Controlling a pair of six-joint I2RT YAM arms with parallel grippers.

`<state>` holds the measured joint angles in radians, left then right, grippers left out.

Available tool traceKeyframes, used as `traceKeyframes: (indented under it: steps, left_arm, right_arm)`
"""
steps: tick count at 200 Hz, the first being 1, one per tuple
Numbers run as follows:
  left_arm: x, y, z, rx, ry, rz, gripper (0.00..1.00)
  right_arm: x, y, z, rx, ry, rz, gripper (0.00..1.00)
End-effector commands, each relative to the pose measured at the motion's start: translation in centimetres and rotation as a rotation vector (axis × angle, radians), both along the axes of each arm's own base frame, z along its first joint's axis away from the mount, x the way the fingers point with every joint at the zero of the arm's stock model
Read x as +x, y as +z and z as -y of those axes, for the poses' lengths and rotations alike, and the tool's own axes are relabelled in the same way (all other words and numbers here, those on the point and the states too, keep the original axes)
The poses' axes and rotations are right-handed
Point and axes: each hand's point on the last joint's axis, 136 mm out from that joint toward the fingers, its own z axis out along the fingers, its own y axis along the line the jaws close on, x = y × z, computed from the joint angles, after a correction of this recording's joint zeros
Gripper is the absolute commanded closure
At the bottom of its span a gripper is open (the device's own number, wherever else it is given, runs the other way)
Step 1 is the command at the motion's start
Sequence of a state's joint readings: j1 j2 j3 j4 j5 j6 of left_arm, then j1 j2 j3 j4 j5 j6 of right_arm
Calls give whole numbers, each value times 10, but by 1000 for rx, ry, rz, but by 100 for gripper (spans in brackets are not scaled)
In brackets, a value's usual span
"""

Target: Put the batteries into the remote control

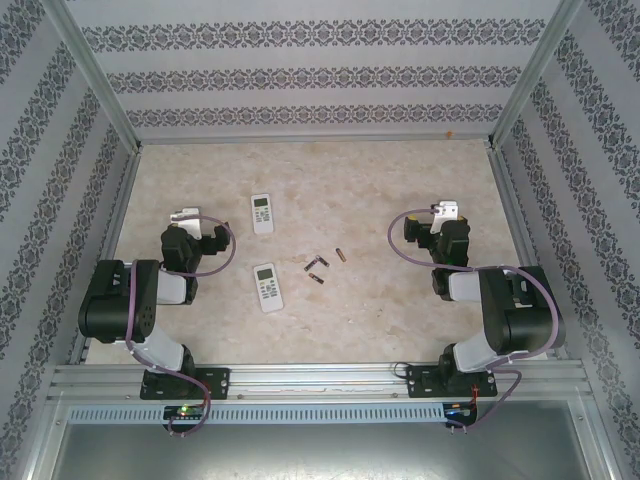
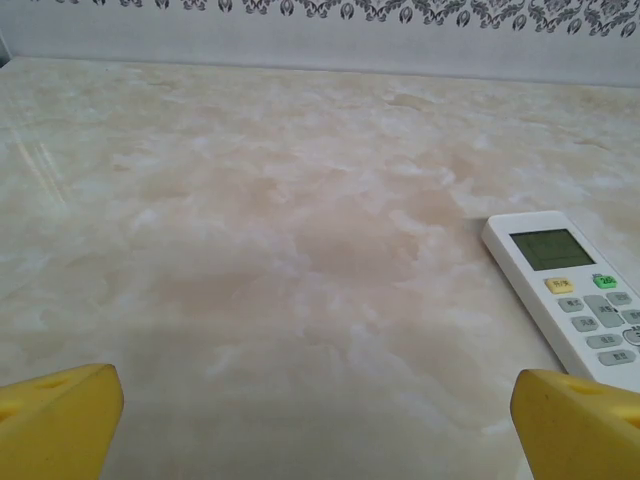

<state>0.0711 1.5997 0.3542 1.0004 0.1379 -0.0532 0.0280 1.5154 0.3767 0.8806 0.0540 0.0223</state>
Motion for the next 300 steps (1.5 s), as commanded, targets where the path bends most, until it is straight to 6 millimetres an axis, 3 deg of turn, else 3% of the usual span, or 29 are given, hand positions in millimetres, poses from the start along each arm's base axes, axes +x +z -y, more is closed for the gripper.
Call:
traceKeyframes:
  steps: [1, 139, 167, 188, 207, 220, 232, 242, 264, 278, 300]
  left_arm:
    - [3, 4, 2, 24, -5, 1, 0]
    - [2, 5, 2, 21, -3, 7, 0]
    - [-3, 6, -4, 22, 35, 29, 0]
    - [-13, 17, -12, 26, 86, 96, 0]
    - [-30, 39, -21, 32, 156, 162, 0]
    - [-41, 60, -30, 41, 232, 185, 0]
    - [-46, 80, -36, -31, 313, 166, 0]
    - [-46, 99, -31, -132, 308, 134, 0]
    - [-39, 127, 6, -345, 211, 26, 0]
    - [-31, 134, 39, -372, 134, -91, 0]
    - [-23, 112, 76, -251, 98, -351, 0]
  right_arm:
    - [4, 9, 0, 11, 12, 34, 2]
    - [5, 13, -3, 7, 22, 34, 2]
    - [-3, 28, 1, 6, -8, 61, 2]
    - [-14, 54, 3, -2, -60, 54, 2]
    - [-27, 86, 1, 223, -134, 38, 2]
    - [-35, 100, -21, 409, -96, -29, 2]
    - [-42, 109, -63, 495, 40, -114, 2]
    - [-51, 113, -99, 497, 158, -179, 2]
    - [-69, 109, -166, 440, 336, -299, 2]
    - [-76, 104, -201, 446, 421, -379, 2]
    - [-78, 94, -236, 462, 487, -491, 2]
